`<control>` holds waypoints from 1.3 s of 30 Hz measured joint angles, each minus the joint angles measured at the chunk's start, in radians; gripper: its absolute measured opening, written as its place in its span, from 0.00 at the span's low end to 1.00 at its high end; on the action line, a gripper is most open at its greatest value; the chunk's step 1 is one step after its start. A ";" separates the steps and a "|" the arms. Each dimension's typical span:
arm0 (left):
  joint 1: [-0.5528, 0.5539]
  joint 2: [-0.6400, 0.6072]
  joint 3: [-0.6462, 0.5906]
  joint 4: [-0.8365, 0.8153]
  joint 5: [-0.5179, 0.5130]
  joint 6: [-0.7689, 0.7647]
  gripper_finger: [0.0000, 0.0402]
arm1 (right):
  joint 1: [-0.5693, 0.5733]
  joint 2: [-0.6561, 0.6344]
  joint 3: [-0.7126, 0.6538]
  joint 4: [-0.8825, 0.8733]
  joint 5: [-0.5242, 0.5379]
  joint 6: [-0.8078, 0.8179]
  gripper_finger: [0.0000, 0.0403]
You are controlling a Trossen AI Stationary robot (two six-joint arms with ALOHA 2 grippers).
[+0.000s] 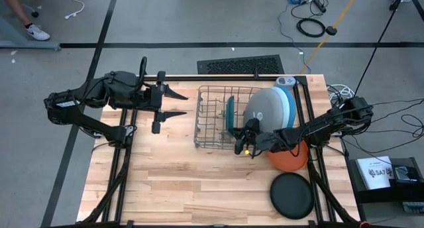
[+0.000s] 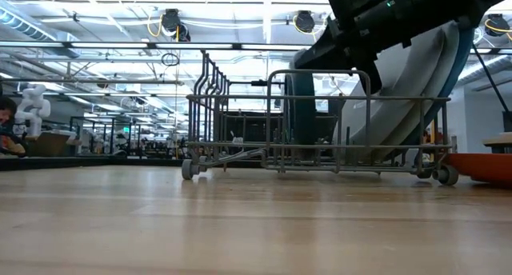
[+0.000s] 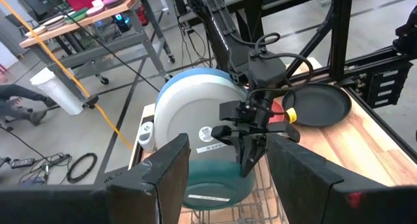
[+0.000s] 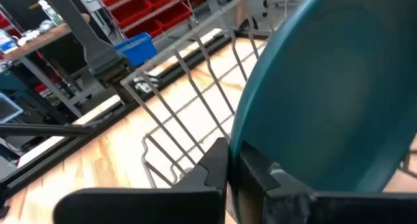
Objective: Sort dishes
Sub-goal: Put the dark blue plate into the dish rack
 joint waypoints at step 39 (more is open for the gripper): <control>0.001 0.001 0.000 -0.037 0.000 -0.002 0.51 | 0.061 -0.184 0.003 -0.335 0.022 -0.014 0.07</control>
